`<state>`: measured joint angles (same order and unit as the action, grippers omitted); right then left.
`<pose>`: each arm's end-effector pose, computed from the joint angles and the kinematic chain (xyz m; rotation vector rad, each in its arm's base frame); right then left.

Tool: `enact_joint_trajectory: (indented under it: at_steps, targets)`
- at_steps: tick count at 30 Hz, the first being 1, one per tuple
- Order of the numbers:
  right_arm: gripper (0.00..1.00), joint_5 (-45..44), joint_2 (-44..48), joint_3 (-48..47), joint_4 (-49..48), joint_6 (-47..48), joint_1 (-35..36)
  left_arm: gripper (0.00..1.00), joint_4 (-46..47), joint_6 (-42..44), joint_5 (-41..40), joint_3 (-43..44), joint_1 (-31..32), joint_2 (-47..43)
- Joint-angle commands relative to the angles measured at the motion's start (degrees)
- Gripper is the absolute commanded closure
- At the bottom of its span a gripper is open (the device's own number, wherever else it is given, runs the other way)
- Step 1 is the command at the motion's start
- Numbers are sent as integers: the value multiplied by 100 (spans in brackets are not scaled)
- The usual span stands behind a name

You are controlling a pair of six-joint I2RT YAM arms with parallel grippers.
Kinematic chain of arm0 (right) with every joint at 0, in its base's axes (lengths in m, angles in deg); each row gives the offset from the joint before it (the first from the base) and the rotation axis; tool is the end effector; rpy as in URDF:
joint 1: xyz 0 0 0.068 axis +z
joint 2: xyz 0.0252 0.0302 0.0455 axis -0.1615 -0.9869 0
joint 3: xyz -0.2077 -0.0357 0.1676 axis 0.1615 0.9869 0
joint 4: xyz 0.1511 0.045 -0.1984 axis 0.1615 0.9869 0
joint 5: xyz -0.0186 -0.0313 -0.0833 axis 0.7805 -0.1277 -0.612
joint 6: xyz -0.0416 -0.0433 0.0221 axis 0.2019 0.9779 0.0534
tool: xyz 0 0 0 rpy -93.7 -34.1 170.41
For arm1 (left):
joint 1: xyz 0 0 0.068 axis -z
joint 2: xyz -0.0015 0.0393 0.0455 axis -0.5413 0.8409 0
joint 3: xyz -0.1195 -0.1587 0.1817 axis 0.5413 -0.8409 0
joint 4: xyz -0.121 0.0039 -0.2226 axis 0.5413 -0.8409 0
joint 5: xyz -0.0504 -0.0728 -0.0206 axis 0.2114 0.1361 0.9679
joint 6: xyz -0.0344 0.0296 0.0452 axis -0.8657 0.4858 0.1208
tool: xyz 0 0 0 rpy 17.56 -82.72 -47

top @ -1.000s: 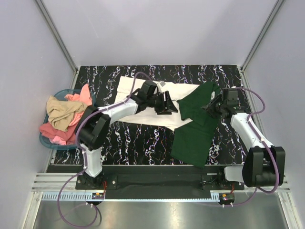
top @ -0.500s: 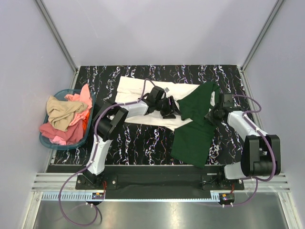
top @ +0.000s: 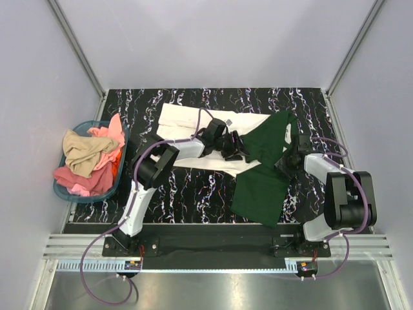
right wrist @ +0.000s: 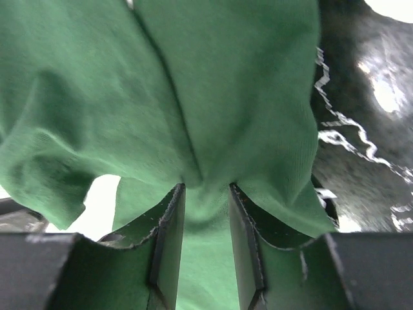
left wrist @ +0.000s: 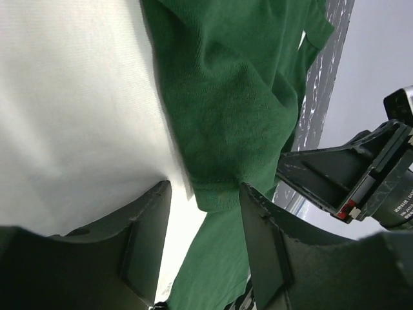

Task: Fold and stack the t-shirts
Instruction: Fold the tshirt

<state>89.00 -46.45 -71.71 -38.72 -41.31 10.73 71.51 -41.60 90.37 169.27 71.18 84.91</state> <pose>0.2716 0.0093 0.1437 0.9945 2.5349 0.3128 0.3672 -0.3220 0.1209 -0.0905 2.5738 -1.3527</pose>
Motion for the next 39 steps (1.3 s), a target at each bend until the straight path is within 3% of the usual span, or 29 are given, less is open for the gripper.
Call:
enact_joint_trajectory:
  at_steps: [1,8,12,25,34,39]
  targets:
    - [60,-85,-172,49,-452,-23,-20,49,428,-119,-96,165,70,28]
    - [62,-103,12,40,-461,-31,-38,52,647,-180,10,156,61,54]
    - [59,-42,170,-48,-233,-128,-38,60,779,-295,63,138,61,72]
    - [56,20,224,-399,76,-40,-38,98,868,-365,221,200,52,72]
    - [56,20,-330,-84,-407,100,-38,100,920,-383,256,218,52,37]
    - [55,-32,-85,92,-417,21,-29,100,868,-348,265,235,52,1]
